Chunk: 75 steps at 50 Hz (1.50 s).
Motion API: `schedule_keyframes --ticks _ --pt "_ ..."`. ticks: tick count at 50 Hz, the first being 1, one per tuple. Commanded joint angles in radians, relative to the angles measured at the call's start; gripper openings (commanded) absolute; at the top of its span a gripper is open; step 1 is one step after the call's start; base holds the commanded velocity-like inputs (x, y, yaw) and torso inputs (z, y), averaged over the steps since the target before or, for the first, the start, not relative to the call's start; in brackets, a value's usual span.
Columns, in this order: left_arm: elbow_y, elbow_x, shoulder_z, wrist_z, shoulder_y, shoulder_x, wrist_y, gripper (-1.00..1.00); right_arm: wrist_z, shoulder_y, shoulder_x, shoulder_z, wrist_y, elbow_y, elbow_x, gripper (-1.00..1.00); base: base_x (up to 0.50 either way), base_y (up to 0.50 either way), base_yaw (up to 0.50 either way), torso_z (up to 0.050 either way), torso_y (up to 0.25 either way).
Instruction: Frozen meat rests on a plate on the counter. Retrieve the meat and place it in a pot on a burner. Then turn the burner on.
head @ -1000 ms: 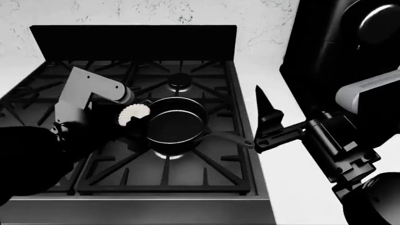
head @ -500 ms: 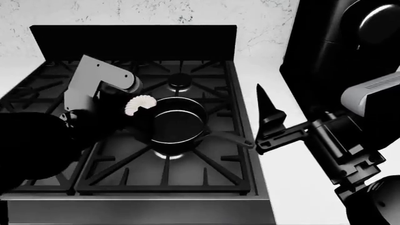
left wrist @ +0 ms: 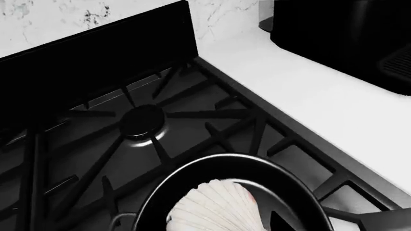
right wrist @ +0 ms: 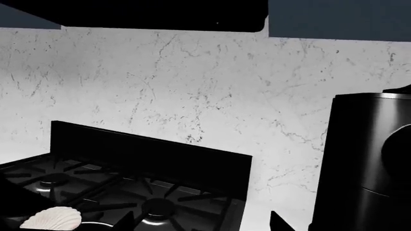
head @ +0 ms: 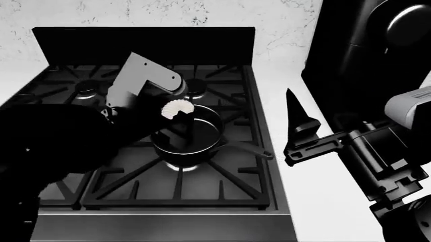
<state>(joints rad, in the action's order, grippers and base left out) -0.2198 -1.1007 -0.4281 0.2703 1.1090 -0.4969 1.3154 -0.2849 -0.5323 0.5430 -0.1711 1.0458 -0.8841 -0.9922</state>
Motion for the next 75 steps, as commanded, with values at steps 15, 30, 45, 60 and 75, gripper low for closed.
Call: schedule_keyframes --ticks 15,30,45,60,75 --pt "0.079 0.049 -0.107 -0.049 0.006 0.037 -0.042 -1.00 0.031 0.056 0.009 -0.018 -0.064 0.014 0.021 1.00 0.00 0.00 0.00 0.000 0.000" --pt "0.086 0.037 -0.114 -0.033 0.004 0.040 -0.031 -1.00 0.035 0.074 0.013 -0.024 -0.084 0.019 0.023 1.00 0.00 0.00 0.00 0.000 0.001" --pt "0.080 0.015 -0.100 -0.011 0.021 0.033 -0.019 1.00 0.028 0.069 0.020 -0.022 -0.087 0.017 0.011 1.00 0.00 0.00 0.00 0.000 0.000" --pt "0.050 -0.051 -0.047 0.065 0.062 0.036 0.033 1.00 0.013 0.069 0.026 -0.037 -0.092 0.001 -0.015 1.00 0.00 0.00 0.00 0.000 0.000" --pt "-0.025 -0.253 0.120 0.231 0.107 0.011 0.111 1.00 -0.021 0.055 0.033 -0.034 -0.075 -0.013 -0.050 1.00 -0.02 0.00 0.00 0.000 0.000"
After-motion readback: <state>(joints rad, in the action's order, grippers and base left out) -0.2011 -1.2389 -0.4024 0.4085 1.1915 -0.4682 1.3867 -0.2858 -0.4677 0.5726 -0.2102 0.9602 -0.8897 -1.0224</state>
